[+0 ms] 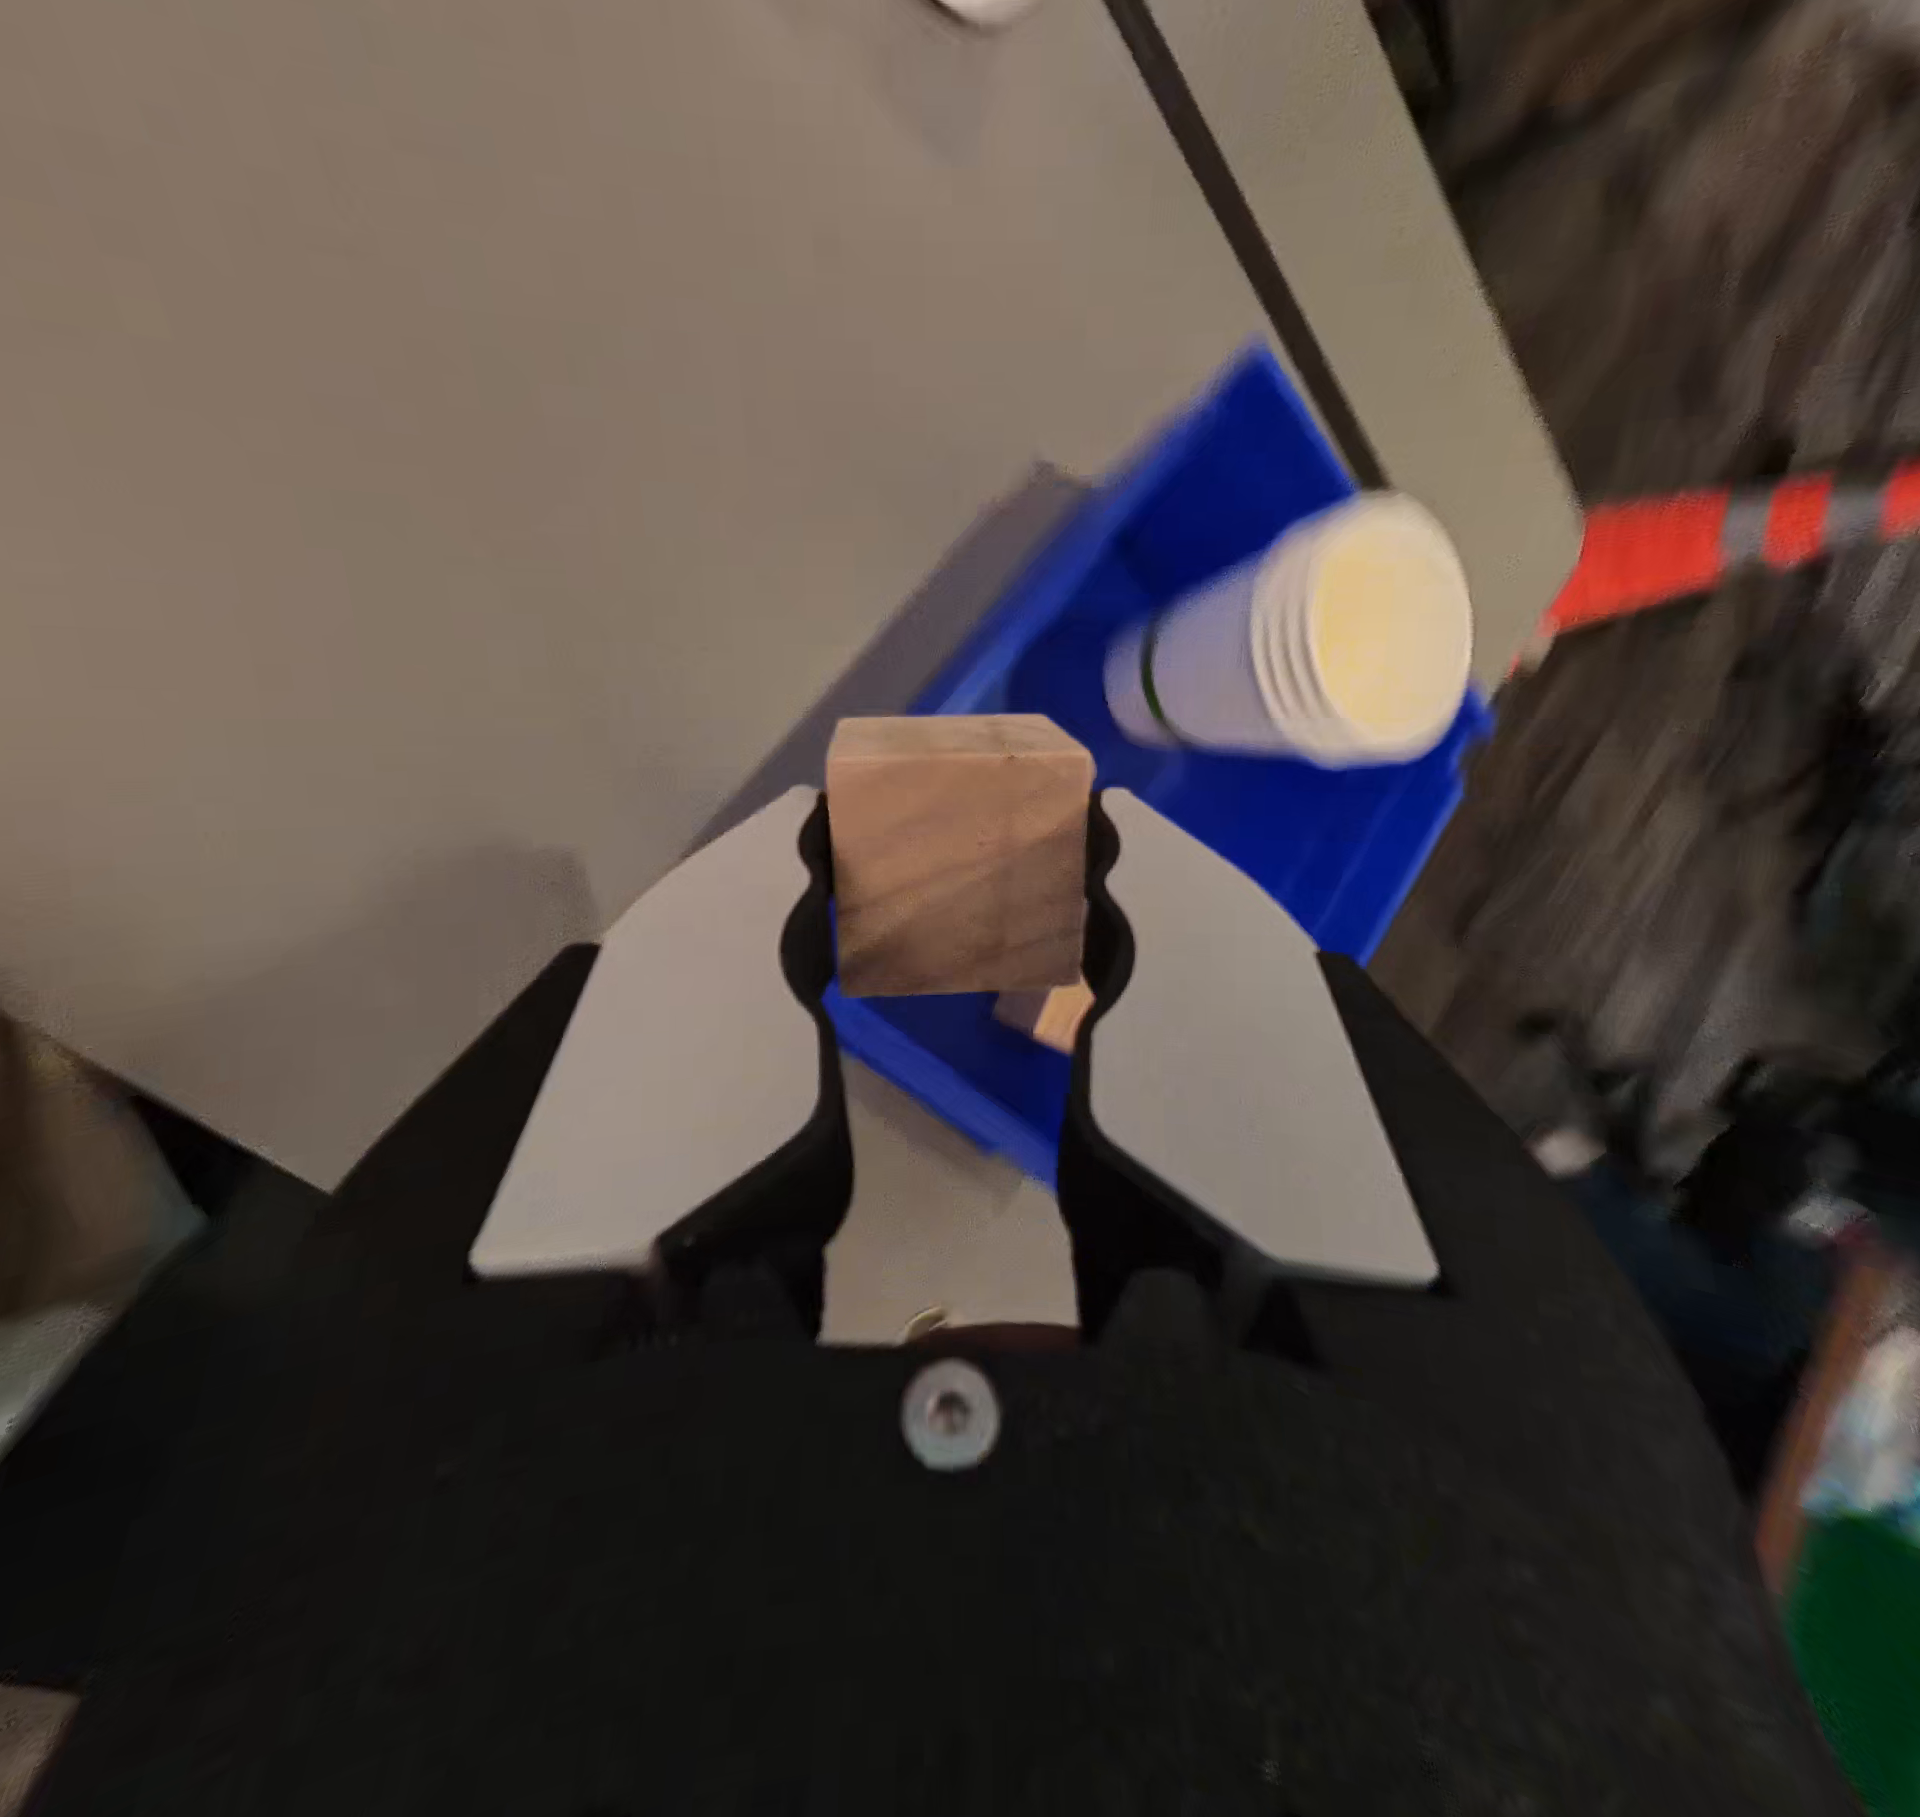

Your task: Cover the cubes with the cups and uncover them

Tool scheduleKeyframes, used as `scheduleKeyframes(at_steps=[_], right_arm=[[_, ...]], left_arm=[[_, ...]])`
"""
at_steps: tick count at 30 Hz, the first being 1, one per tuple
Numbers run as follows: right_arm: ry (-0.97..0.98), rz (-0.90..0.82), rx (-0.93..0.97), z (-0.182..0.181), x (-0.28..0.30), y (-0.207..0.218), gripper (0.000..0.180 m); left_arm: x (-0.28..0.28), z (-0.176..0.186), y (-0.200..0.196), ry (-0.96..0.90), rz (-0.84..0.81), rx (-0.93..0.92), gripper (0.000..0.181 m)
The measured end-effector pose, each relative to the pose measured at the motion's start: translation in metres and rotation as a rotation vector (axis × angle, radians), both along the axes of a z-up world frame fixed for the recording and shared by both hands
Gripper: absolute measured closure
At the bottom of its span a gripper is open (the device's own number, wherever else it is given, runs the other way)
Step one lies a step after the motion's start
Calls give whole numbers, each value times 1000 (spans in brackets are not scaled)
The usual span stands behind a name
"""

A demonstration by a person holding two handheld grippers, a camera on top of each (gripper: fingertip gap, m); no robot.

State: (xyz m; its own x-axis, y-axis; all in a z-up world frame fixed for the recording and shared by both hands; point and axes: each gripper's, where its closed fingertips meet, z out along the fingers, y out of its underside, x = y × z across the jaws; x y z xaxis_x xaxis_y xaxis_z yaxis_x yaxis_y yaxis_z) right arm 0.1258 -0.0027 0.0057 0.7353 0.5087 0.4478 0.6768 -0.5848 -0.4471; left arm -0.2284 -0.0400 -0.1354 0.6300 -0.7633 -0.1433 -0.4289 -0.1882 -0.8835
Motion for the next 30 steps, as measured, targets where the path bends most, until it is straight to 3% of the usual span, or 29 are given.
scheduleKeyframes(at_steps=[2, 5, 11, 17, 22, 25, 30], right_arm=[[138, -175, 1, -13, 37, 4, 135], [299, -353, -124, -65, 66, 6, 135], [377, -454, -348, -148, 77, 19, 134], [333, -520, -431, -179, 89, 28, 134], [335, -497, -438, -184, 85, 27, 134], [358, -472, -388, -174, 80, 27, 123], [358, -352, -51, -102, 60, 20, 115]], left_arm=[[2, 1, -2, -25, -7, -24, 116], [6, 0, -6, -32, -30, -42, 116], [7, -8, -8, 32, -23, -20, 116], [6, -8, -8, 44, -24, -13, 116], [6, -10, -7, 45, -22, -23, 115], [7, -12, -7, 48, -23, -25, 115], [2, -5, -2, 23, 14, 3, 115]])
